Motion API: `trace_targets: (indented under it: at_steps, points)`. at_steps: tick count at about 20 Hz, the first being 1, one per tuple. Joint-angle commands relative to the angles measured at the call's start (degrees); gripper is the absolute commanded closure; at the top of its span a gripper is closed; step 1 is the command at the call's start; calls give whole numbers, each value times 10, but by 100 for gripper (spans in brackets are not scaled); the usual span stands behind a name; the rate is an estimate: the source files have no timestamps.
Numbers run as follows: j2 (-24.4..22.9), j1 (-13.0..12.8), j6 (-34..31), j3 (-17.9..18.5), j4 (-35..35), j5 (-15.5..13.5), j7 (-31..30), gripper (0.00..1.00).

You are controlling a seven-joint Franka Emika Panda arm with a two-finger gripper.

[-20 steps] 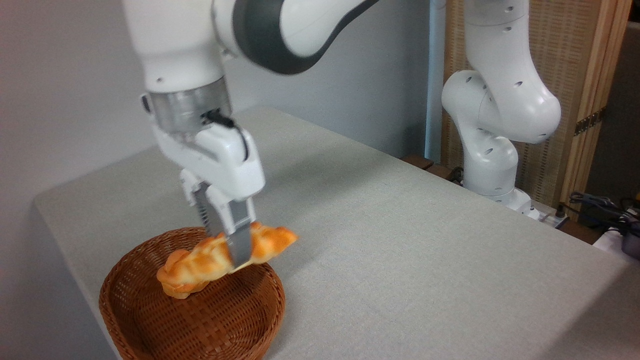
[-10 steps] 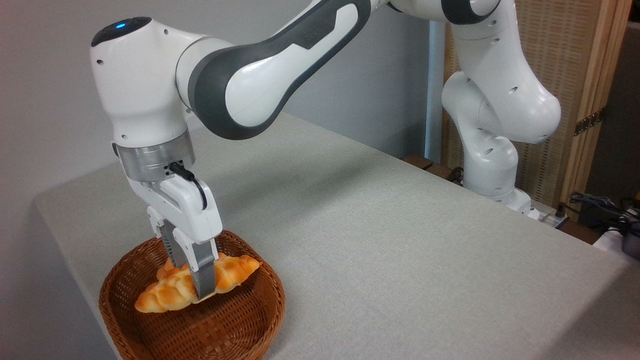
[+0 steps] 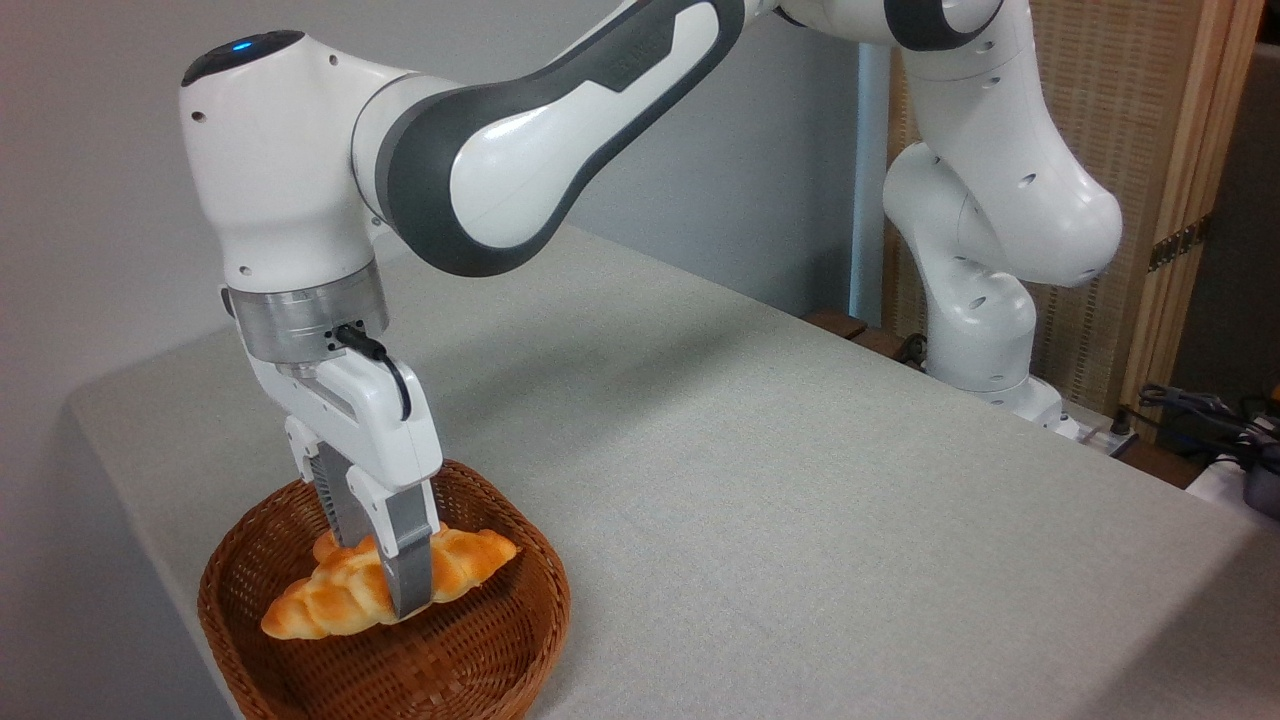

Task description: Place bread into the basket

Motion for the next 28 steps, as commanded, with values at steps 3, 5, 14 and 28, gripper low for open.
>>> trace_targets:
  at_steps: [3, 5, 14, 28]
  points:
    - [2, 0, 5, 1, 7, 8, 0, 0]
    - [2, 1, 5, 1, 7, 8, -1, 0]
    - [-26, 7, 2, 0, 8, 7, -7, 0]
    - [-221, 32, -141, -2, -104, -54, -1, 0]
